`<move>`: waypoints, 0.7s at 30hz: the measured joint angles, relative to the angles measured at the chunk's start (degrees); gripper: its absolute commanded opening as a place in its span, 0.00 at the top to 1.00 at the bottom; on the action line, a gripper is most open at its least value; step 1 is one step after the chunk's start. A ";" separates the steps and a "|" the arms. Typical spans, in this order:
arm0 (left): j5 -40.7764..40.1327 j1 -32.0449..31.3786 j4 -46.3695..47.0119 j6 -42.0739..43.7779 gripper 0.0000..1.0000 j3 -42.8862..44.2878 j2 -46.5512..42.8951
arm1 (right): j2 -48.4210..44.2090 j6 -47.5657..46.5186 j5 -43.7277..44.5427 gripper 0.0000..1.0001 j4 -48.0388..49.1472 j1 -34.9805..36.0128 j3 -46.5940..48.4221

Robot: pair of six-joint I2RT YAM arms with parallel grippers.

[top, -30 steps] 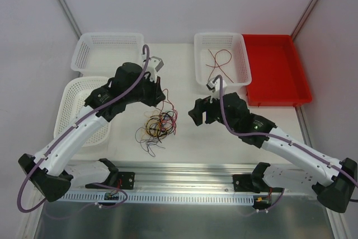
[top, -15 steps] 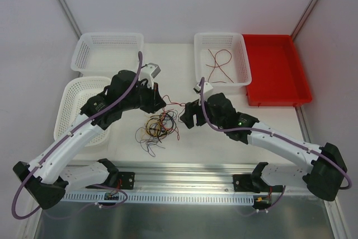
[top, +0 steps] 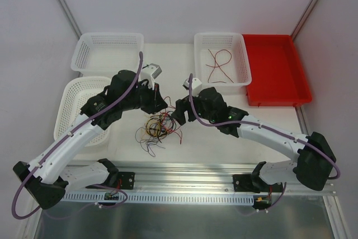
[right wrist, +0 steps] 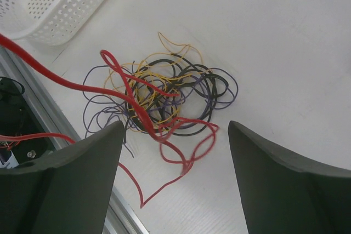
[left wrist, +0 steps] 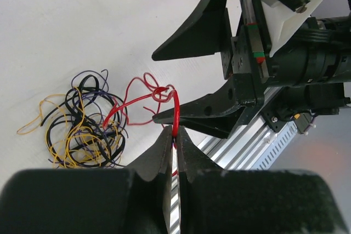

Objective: Untangle the cables

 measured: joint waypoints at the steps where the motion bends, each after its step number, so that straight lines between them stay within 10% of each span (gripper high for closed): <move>1: 0.09 -0.02 0.00 0.00 1.00 0.00 0.00 | 0.50 -0.04 -0.83 0.24 0.55 0.00 0.09; 11: 2.03 -0.72 0.00 -0.02 1.00 1.07 0.04 | 1.33 -1.49 -3.67 0.96 1.36 -0.42 0.09; 21: 0.50 -0.72 0.02 0.07 0.59 1.31 0.79 | -7.52 -2.19 -1.92 0.99 -4.85 -3.63 0.09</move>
